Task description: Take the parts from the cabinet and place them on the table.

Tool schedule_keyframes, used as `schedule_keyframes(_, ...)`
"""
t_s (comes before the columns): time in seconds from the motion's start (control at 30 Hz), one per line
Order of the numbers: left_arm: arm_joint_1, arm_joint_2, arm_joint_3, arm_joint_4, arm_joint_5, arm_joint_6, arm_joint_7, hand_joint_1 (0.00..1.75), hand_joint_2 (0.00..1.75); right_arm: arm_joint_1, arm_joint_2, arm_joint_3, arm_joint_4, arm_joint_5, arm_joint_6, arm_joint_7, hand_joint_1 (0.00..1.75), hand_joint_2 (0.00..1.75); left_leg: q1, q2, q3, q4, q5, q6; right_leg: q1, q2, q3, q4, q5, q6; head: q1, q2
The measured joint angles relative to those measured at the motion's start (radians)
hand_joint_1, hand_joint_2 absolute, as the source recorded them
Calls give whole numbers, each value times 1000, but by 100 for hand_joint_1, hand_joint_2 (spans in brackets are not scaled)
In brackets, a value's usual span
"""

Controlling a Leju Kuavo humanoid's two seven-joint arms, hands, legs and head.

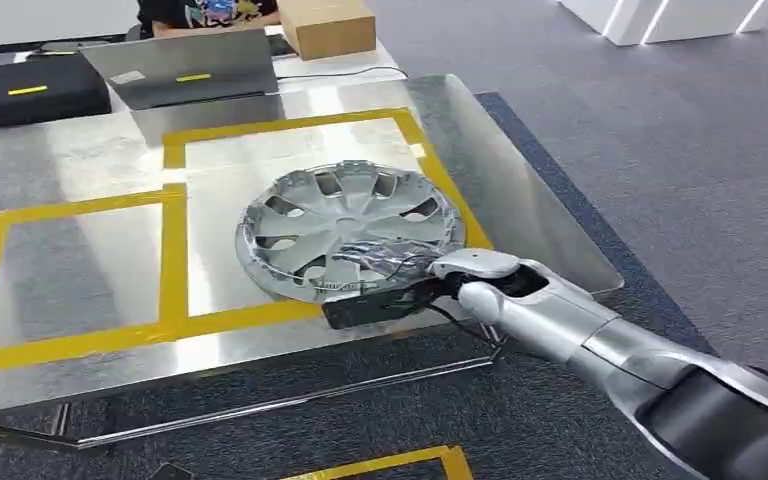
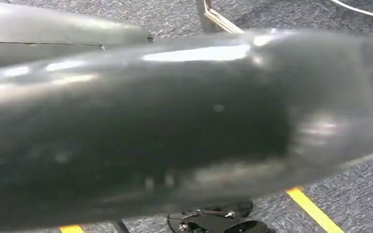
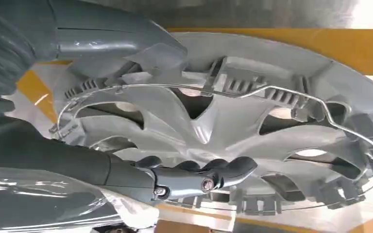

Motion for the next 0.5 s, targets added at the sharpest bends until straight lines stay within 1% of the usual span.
schedule_keyframes(0.1, 0, 3, -6, 5, 11, 2, -4, 0, 0, -13, -7, 18, -18, -21, 5, 0, 0, 175, 0, 0, 0, 0, 0, 0, 0, 0, 0, 0, 0, 0, 0, 0)
schedule_keyframes(0.37, 2, 4, -5, 10, 22, 2, -5, 0, 0, -25, -30, 50, -97, -35, -27, 27, 0, 175, 0, 0, 0, 0, 0, 0, 0, 0, 0, 0, 0, 0, 0, 0)
schedule_keyframes(0.4, 2, 3, -5, 10, 25, 2, -5, 0, 0, -24, -34, 54, -106, -32, -44, 33, 0, 175, 0, 0, 0, 0, 0, 0, 0, 0, 0, 0, 0, 0, 0, 0)
schedule_keyframes(0.5, 16, -9, 11, 2, 27, -9, 4, 0, 0, 12, -64, 50, -191, 14, -178, 66, 0, 175, 0, 0, 0, 0, 0, 0, 0, 0, 0, 0, 0, 0, -1, 0)
